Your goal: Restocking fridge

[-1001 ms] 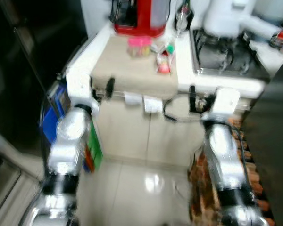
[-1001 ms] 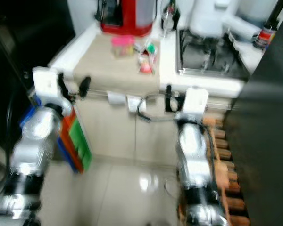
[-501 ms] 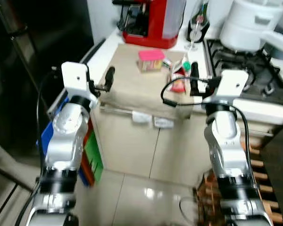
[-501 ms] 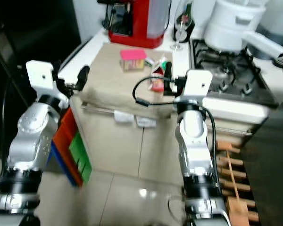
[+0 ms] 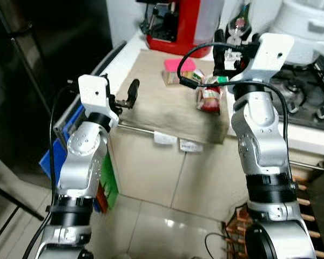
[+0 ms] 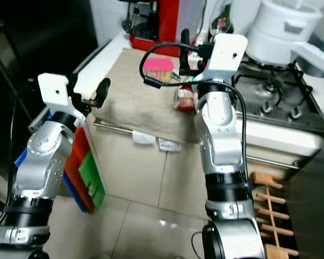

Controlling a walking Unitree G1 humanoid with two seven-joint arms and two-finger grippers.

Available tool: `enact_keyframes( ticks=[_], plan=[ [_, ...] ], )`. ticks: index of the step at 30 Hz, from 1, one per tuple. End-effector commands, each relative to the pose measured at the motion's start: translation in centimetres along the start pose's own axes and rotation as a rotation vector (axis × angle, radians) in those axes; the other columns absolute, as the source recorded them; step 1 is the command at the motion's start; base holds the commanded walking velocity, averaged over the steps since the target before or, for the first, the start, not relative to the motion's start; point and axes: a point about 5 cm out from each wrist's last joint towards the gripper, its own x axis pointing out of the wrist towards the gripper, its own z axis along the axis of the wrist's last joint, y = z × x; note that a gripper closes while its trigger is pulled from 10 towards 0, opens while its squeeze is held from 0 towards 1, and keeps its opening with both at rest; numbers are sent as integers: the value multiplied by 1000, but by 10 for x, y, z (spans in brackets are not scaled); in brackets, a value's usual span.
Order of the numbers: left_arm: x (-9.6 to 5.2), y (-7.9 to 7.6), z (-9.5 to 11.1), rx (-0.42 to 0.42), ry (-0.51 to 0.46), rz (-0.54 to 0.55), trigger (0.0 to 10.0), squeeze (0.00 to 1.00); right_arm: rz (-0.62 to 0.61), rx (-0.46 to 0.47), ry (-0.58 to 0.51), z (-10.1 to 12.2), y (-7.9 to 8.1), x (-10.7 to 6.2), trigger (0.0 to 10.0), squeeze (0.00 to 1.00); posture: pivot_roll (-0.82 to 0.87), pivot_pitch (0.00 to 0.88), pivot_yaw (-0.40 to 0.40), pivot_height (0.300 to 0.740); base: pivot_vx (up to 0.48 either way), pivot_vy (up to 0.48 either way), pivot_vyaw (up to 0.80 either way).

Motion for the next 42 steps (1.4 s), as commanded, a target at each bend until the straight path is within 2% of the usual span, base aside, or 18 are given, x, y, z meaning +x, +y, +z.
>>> enact_keyframes(
  ticks=[1, 9, 19, 26, 42],
  plan=[
    [1, 0, 5, 8, -8, -12, 10000, 0, -54, -12, 82, -4, -3, 6, 10000, 0, 26, 0, -10, 740, 0, 0, 0],
    [1, 3, 7, 15, -8, 4, 10000, 0, -82, -23, 220, -22, 3, 14, 10000, 0, 28, 0, -19, 740, 0, 0, 0],
    [2, 3, 7, 15, -6, 3, 10000, 0, -186, -80, 298, -30, -5, 18, 10000, 0, 31, 0, -20, 740, 0, 0, 0],
    [3, 3, 7, 13, -4, 12, 10000, 0, -186, -18, 371, -40, -4, 17, 10000, 0, 24, 0, -25, 740, 0, 0, 0],
    [4, 2, 5, 8, -3, 22, 10000, 0, -161, -12, 389, -42, -3, 19, 10000, 0, 19, 0, -30, 740, 0, 0, 0]
  ],
)
